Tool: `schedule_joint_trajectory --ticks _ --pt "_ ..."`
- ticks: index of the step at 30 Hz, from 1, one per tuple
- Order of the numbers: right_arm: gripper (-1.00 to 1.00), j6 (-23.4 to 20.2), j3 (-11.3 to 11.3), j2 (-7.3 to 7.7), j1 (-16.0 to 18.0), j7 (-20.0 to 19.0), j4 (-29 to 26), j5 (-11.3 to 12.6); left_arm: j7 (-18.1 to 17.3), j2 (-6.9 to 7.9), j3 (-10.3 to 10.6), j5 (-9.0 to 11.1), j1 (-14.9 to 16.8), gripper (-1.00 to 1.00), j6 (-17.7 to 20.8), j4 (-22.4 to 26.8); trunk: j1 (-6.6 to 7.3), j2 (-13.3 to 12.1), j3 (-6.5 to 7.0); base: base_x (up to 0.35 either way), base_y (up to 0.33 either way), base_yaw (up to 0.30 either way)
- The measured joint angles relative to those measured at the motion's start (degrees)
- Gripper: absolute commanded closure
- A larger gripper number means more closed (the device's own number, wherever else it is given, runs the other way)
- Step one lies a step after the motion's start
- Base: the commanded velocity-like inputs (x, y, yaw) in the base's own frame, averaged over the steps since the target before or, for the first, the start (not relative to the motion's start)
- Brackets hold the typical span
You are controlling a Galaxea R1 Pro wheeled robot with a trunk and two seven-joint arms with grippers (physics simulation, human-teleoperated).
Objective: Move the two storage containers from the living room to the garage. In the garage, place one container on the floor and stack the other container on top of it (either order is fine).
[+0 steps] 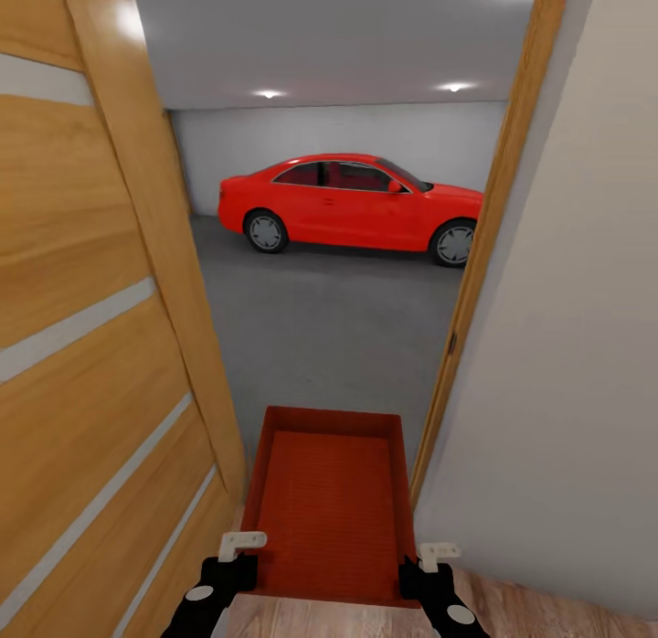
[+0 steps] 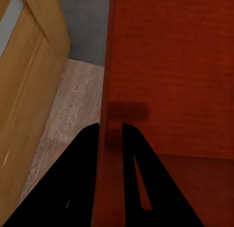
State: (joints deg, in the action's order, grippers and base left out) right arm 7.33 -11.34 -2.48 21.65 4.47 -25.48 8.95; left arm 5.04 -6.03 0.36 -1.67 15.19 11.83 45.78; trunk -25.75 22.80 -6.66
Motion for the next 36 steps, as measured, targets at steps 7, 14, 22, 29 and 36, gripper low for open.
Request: schedule_joint_trajectory --ticks 7,14,22,29,36 --pt "1.0 0.0 0.0 -0.01 0.0 0.0 0.0 0.0 0.0 0.01 0.0 0.0 0.0 1.0 0.0 0.0 0.0 0.0 0.0 0.0 0.0 -0.15" --pt "1.0 0.0 0.0 -0.01 0.0 0.0 0.0 0.0 0.0 -0.01 -0.1 0.0 0.0 1.0 0.0 0.0 0.01 0.0 0.0 0.111 0.176 -0.006" --pt "1.0 0.0 0.0 -0.01 0.0 0.0 0.0 0.0 0.0 -0.03 -0.1 -0.1 0.0 1.0 0.0 0.0 0.0 0.0 0.0 0.105 0.156 0.0" --pt "1.0 0.0 0.0 -0.01 0.0 0.0 0.0 0.0 0.0 -0.01 0.0 0.0 0.0 1.0 0.0 0.0 0.0 0.0 0.0 0.004 0.006 0.0" --pt "1.0 -0.1 -0.8 0.02 1.2 -1.1 3.8 -0.2 2.4 -1.21 -0.4 0.2 -2.0 1.0 0.6 0.2 -0.01 0.0 0.0 0.0 0.0 0.0"
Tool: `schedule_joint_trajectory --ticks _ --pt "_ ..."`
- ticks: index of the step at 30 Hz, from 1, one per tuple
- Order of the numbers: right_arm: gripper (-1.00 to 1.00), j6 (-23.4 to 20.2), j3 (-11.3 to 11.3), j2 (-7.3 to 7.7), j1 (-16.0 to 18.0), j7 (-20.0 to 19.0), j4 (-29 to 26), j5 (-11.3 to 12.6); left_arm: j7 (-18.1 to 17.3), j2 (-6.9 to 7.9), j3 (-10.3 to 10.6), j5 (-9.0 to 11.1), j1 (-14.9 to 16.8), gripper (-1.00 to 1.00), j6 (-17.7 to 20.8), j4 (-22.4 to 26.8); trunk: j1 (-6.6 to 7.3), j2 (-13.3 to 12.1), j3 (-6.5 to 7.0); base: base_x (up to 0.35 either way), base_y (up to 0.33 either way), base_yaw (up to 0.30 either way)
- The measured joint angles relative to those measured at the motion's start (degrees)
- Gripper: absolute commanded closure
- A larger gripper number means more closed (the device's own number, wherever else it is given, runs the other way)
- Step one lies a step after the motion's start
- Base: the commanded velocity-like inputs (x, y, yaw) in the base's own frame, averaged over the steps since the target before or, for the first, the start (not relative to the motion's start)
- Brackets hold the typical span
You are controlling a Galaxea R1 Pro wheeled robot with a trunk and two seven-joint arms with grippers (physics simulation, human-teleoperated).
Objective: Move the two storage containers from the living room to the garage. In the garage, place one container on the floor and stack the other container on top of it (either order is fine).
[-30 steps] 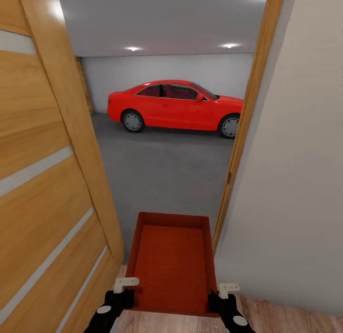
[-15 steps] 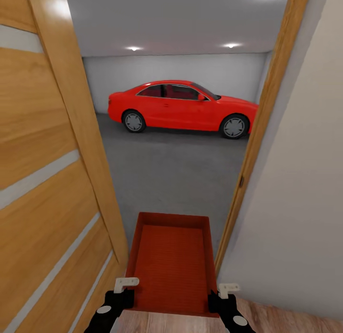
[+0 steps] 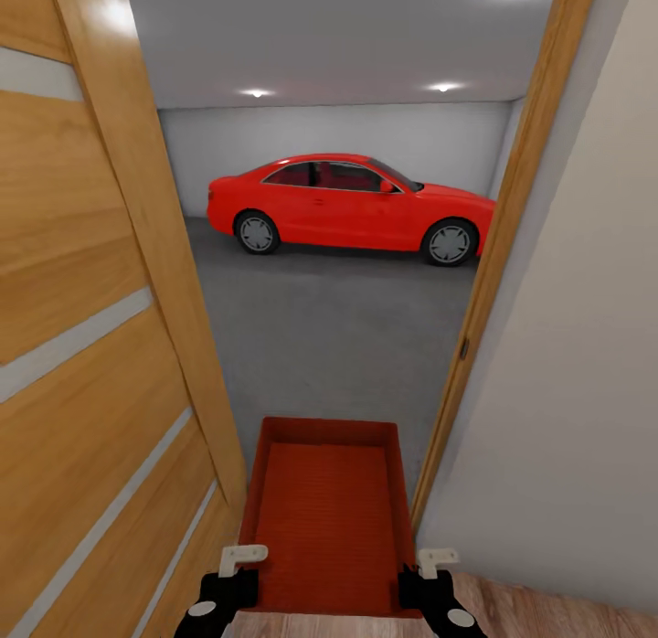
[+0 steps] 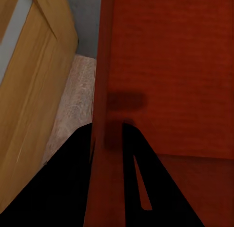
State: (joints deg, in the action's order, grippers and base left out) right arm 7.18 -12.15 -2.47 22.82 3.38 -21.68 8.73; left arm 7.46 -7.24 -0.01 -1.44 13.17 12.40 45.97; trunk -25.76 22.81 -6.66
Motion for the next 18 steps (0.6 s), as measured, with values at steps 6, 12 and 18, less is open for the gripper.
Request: schedule_joint_trajectory --ticks 6,12,18 --pt "1.0 0.1 -1.4 1.56 0.3 -1.4 -0.3 0.1 1.8 -1.49 -0.2 0.4 -1.3 1.0 -2.2 -0.1 0.02 0.0 0.0 0.056 0.0 0.0" --pt "1.0 0.2 -1.5 2.67 0.3 -2.4 -1.2 0.1 3.1 -2.33 0.6 0.8 -1.3 1.0 -3.2 0.0 0.03 0.0 -0.01 0.29 0.0 0.0" --pt "1.0 0.3 -1.4 2.68 0.3 -2.4 -1.2 0.1 3.1 -2.33 0.6 0.8 -1.3 1.0 -3.3 0.0 0.03 0.0 -0.01 0.325 0.011 0.0"
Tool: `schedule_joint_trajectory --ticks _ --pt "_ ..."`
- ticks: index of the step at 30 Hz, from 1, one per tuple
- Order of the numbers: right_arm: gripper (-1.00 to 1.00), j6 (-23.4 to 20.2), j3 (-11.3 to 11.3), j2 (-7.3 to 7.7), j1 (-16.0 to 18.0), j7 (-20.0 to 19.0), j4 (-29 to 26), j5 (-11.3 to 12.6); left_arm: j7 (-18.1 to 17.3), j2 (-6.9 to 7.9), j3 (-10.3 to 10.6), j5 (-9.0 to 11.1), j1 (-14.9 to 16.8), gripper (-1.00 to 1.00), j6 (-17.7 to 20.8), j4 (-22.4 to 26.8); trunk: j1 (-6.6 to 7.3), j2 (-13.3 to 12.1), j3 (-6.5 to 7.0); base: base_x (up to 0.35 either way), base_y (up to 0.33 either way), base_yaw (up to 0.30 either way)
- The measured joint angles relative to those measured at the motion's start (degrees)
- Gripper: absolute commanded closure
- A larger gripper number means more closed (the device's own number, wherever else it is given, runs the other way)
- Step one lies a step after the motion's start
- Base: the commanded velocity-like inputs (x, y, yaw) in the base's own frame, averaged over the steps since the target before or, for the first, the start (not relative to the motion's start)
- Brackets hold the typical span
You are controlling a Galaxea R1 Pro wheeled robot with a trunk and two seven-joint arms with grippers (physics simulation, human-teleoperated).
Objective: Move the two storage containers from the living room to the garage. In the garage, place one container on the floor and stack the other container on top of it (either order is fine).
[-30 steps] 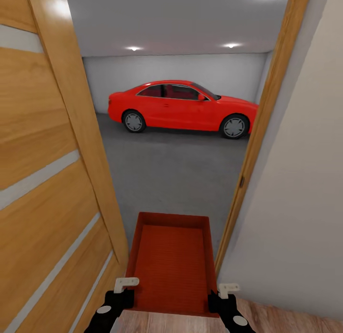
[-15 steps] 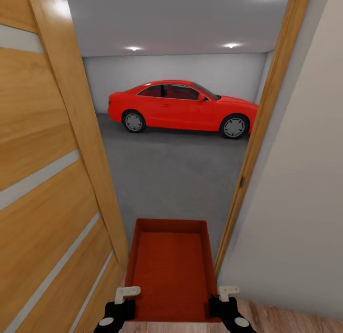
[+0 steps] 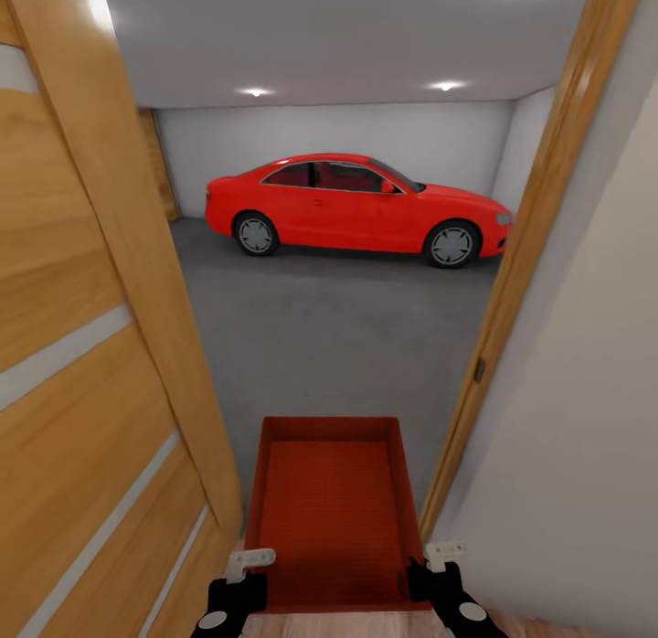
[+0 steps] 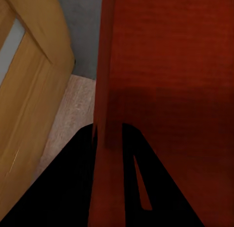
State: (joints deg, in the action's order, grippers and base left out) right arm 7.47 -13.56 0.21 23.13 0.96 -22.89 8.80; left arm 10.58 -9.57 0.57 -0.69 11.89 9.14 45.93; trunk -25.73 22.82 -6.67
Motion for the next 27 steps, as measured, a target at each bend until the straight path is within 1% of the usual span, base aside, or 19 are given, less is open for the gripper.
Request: schedule_joint_trajectory --ticks 6,7,8,10,12,14,15,22,27 --pt "1.0 -0.1 -0.1 0.0 0.0 0.1 -0.1 0.0 0.0 0.0 0.0 0.0 0.0 1.0 -0.1 0.0 0.0 0.0 0.0 0.326 0.09 0.0" --pt "1.0 -0.2 1.4 -1.47 0.0 4.1 -0.5 0.1 -5.0 1.52 -0.5 -1.5 0.0 1.0 0.0 0.1 0.0 0.0 0.0 0.296 0.04 0.0" --pt "1.0 -0.1 1.5 -2.02 0.0 4.5 -0.4 0.1 -5.0 1.98 -0.2 -1.0 0.0 1.0 -0.1 0.0 -0.01 0.0 0.01 0.269 0.026 0.0" --pt "1.0 -0.1 1.4 -1.41 0.0 3.8 -0.6 0.3 -5.2 1.17 -1.0 -1.7 0.0 1.0 0.0 0.0 -0.01 0.0 0.0 0.239 0.014 -0.003" --pt "1.0 -0.1 1.5 -1.9 0.0 4.3 -0.4 0.2 -5.2 1.71 -0.5 -1.2 0.0 1.0 0.0 -0.1 -0.02 0.0 0.0 0.117 0.003 -0.147" --pt "1.0 -0.2 1.3 -1.68 0.0 4.3 -0.7 0.3 -5.2 1.27 -0.8 -1.6 0.0 1.0 -0.1 0.0 -0.03 0.0 0.01 0.024 0.001 -0.126" --pt "1.0 -0.1 1.4 -1.78 0.0 4.3 -0.6 0.2 -5.2 1.4 -0.7 -1.5 0.0 1.0 -0.1 0.0 -0.03 0.0 0.01 0.007 0.0 -0.035" --pt "1.0 0.0 1.5 -1.8 0.0 4.2 -0.6 0.3 -5.3 1.04 -1.0 -1.8 0.0 1.0 -0.2 -0.1 -0.03 0.0 0.01 0.003 0.001 -0.012" --pt "1.0 0.0 1.6 -1.75 0.0 4.1 -0.5 0.4 -5.3 0.89 -1.0 -1.9 0.0 1.0 -0.1 -0.1 -0.01 0.0 0.01 0.159 0.139 -0.163"
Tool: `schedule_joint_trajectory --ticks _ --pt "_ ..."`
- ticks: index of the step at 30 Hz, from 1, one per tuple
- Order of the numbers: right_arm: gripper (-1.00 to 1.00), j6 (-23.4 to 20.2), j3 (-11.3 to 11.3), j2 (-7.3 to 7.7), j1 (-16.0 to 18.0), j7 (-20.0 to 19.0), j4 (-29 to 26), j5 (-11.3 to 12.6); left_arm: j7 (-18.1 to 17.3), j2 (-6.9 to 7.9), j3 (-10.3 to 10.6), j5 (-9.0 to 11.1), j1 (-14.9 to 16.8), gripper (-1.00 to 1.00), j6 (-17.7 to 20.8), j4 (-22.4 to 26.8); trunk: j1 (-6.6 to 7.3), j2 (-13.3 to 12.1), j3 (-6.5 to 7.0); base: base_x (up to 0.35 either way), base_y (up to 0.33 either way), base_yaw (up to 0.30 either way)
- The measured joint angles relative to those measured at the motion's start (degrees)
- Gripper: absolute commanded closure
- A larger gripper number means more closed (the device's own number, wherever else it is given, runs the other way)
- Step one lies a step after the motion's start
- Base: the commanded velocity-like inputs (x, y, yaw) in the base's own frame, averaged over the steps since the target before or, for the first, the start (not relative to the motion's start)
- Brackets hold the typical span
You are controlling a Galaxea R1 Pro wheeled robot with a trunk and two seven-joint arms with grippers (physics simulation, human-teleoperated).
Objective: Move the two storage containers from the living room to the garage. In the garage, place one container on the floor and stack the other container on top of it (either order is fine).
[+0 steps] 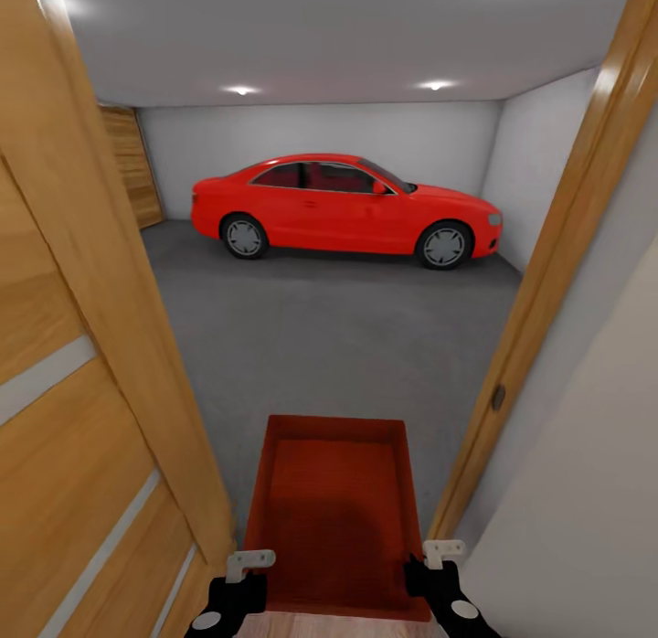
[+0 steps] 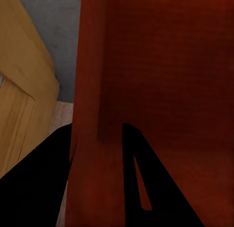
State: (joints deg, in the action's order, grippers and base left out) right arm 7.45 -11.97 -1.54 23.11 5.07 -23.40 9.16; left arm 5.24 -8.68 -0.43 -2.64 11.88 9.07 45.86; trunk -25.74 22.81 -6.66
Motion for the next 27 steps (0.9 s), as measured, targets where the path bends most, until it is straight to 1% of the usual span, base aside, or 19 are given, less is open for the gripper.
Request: schedule_joint_trajectory --ticks 9,13,20,27 --pt "1.0 0.0 0.1 0.07 0.0 0.0 0.0 0.0 0.0 -0.13 0.0 -0.1 0.0 1.0 0.0 0.0 0.01 0.0 0.0 0.254 0.195 -0.26" --pt "1.0 0.0 0.1 0.12 0.0 0.0 -0.1 0.0 0.0 -0.17 0.1 -0.1 0.0 1.0 0.0 0.0 -0.01 0.0 0.0 0.092 0.058 -0.062" --pt "1.0 0.0 0.1 0.16 0.0 0.0 -0.1 0.0 0.0 -0.14 0.2 -0.1 0.0 1.0 0.0 0.0 -0.02 0.0 0.0 0.012 0.005 -0.011" --pt "1.0 -0.1 0.1 0.21 0.0 0.0 -0.1 0.0 0.0 -0.31 0.1 -0.3 0.0 1.0 0.1 0.0 0.0 0.0 0.0 0.201 0.0 -0.168"
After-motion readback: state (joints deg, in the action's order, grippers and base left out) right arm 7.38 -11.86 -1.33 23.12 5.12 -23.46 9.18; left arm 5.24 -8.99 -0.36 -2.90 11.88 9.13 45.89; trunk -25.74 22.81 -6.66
